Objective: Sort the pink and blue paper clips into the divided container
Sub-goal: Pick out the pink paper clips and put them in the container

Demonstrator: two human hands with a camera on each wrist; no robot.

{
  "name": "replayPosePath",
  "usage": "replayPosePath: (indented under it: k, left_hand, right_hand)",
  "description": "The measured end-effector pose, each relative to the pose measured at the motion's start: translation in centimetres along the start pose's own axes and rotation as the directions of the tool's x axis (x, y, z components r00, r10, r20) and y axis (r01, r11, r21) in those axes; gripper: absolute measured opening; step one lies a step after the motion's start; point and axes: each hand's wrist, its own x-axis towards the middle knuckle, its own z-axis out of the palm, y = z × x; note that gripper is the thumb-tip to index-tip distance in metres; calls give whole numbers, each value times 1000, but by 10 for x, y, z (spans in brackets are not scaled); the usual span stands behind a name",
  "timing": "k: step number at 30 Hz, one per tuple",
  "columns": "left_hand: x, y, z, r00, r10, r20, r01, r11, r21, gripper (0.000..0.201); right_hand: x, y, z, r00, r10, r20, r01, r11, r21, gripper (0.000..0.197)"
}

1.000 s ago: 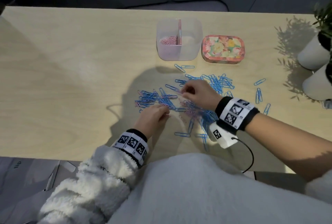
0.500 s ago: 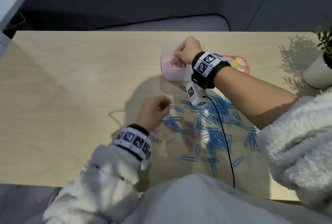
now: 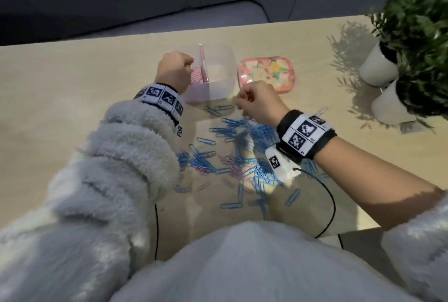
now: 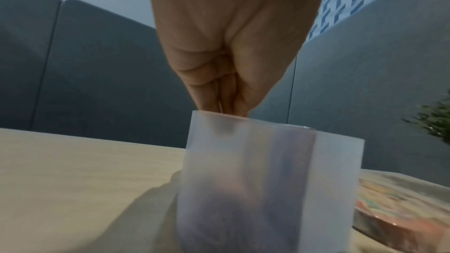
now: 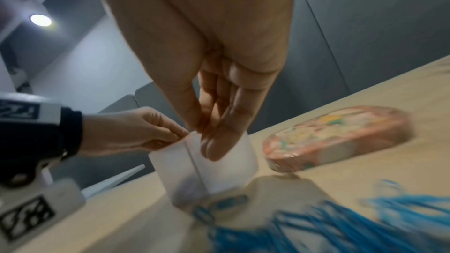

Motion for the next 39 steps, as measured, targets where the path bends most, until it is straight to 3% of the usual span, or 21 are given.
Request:
replayPosePath:
  k: [3,5,7,9,12,14,17,20,22,27,30,33,36,39]
  left_hand:
    - [-18,-6,4,980,172,-102,-168,985,42,27]
    - [-44,-7,13,950,267,-160,-262,964,51,22]
    - [-76,-9,30,932,352,-88,-349,936,48,16]
    - [-108,-14,53,905,414,102,-419,907,34,13]
    - [-140,-24,81,856,432,283,-461,886,41,15]
    - [-153,-26,89,862,428,271,-455,890,42,13]
    - [-167,-27,96,907,387,165,-401,914,63,9]
    - [-177,-33,102,934,335,124,-347,932,100,5]
    - [-180,-37,99,941,304,151,-322,940,111,3]
    - [-186,-46,85,954,219,205,-251,957,148,8]
    - [-179,-38,83,930,320,183,-345,930,125,11]
    - [-166,-22,84,894,403,196,-432,891,137,17]
    - [-155,-12,87,863,415,288,-472,867,163,20]
    - [-151,-10,85,840,401,365,-473,871,130,15]
  right_hand:
    - [-33,33,6,985,-1,171,37,977,-208,17]
    - [-54,50,15,973,-32,230,89,966,-241,20]
    - [-67,62,28,951,-108,288,188,945,-267,23]
    - [-76,69,40,928,-147,343,263,909,-322,26]
    - [-80,77,42,953,-140,269,232,908,-350,31]
    - [-82,83,36,980,-120,159,170,919,-355,33]
    - [-92,87,33,993,-108,39,115,926,-360,25]
    - [-108,80,47,974,-174,143,215,909,-357,10]
    - [-114,78,56,967,-147,206,217,901,-376,10]
    - [-117,95,44,990,-57,127,100,924,-369,5]
    - [-121,98,33,991,-32,130,80,917,-391,5]
    - [-116,87,27,998,-37,53,54,927,-371,10]
    - [-97,70,31,997,-64,-49,42,934,-354,15]
    - [-73,55,38,999,-38,-21,24,890,-455,15]
